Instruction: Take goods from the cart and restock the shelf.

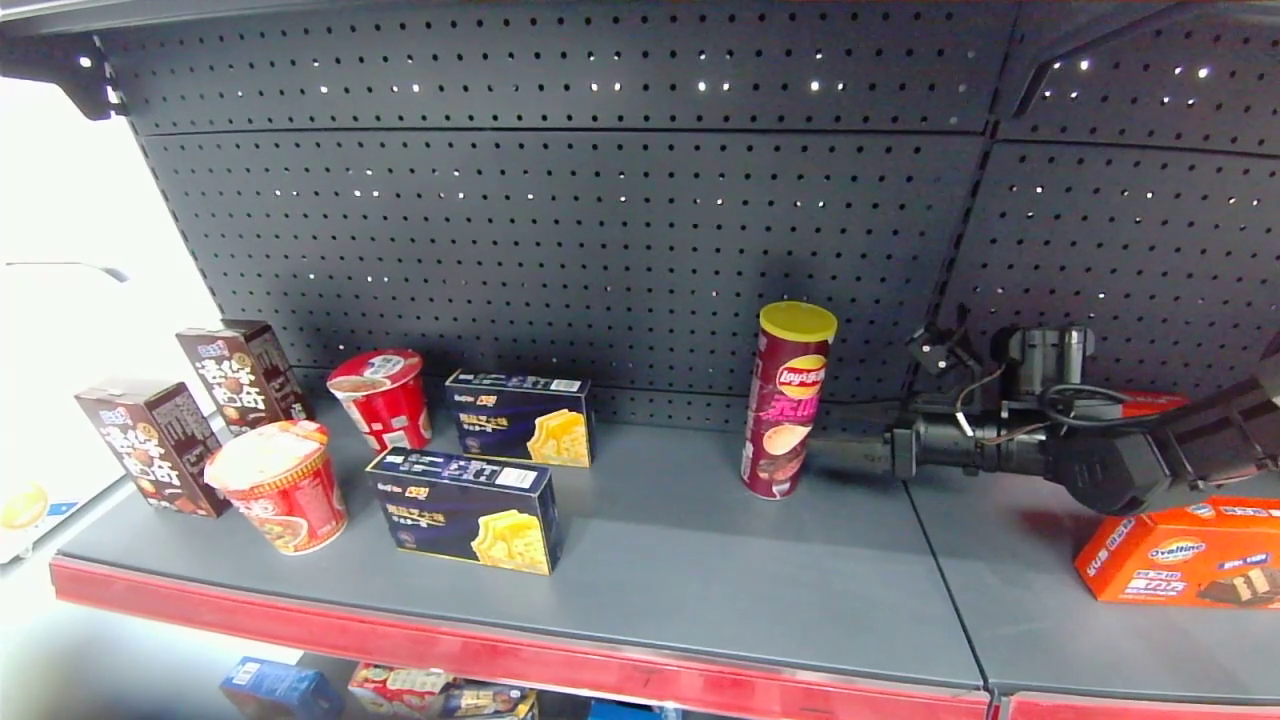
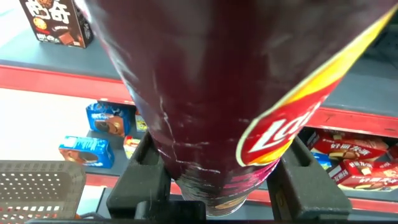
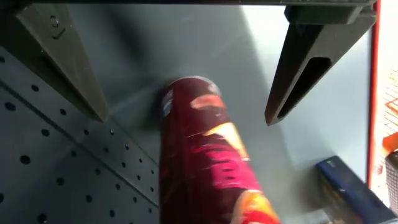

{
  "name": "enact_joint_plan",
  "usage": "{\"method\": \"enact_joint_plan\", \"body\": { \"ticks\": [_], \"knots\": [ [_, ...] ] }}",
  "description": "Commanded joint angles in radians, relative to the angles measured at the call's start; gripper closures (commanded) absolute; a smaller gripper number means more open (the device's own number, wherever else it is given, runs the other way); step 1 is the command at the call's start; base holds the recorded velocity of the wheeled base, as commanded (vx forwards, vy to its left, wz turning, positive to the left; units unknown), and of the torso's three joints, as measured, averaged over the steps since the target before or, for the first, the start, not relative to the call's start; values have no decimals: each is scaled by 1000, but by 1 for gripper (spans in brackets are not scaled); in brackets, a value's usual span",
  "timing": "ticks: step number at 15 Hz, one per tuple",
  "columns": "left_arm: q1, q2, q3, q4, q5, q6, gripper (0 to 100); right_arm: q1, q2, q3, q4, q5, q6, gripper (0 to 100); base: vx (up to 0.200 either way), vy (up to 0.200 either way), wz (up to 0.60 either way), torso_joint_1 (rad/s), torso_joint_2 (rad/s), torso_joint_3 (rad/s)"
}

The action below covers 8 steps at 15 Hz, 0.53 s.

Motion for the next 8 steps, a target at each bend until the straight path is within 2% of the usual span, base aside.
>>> {"method": "enact_joint_plan", "body": {
  "ticks": [1, 8],
  "knots": [
    [1, -18, 14, 1, 2, 0, 100, 9, 48, -31, 0, 0, 2, 0, 0, 0, 0, 0, 0, 0],
    [4, -50, 39, 5, 3, 0, 100, 42, 120, -114, 1, 0, 6, 0, 0, 0, 0, 0, 0, 0]
  ]
}}
